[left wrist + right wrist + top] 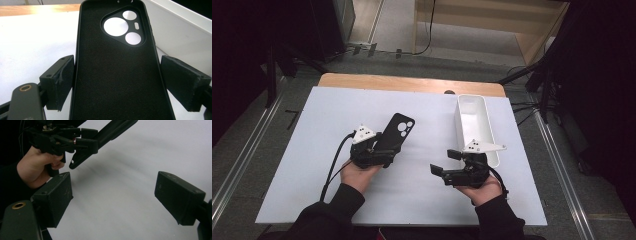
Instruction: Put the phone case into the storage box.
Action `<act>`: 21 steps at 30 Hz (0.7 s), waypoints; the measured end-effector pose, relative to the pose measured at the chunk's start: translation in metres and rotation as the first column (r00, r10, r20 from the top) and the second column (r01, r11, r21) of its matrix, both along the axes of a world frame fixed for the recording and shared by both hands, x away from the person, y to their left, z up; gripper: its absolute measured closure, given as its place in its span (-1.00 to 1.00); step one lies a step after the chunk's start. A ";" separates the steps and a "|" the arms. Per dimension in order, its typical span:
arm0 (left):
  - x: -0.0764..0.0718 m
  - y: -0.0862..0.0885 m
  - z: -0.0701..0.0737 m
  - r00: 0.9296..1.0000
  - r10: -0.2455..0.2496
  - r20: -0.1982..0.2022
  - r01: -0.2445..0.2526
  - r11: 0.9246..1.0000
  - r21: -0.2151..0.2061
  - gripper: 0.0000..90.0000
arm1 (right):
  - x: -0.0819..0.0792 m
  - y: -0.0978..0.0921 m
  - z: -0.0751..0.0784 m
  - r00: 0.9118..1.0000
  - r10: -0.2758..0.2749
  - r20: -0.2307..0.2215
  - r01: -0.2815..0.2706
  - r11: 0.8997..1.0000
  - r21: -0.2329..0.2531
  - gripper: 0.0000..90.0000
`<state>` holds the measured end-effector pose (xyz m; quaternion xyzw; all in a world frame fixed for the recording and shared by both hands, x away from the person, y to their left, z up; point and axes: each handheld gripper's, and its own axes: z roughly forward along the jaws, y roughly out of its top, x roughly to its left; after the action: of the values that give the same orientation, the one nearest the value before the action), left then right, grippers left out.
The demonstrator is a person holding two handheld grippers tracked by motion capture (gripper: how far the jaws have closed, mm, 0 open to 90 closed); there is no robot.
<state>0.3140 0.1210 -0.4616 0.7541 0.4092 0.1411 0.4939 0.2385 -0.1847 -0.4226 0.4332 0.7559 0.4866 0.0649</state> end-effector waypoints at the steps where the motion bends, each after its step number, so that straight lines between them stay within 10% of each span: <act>1: 0.000 0.000 0.000 1.000 0.001 0.001 -0.001 1.000 0.000 -0.68 | 0.001 0.001 0.001 1.000 -0.005 -0.007 0.005 1.000 0.004 -0.71; 21: -0.015 -0.005 -0.014 0.995 0.101 0.016 -0.099 0.989 -0.108 -0.68 | 0.018 0.014 0.011 0.999 -0.051 -0.001 0.051 0.999 0.003 -0.70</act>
<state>0.2993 0.1158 -0.4753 0.7034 0.4482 0.1515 0.5304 0.2561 -0.1711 -0.4121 0.4525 0.7440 0.4856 0.0762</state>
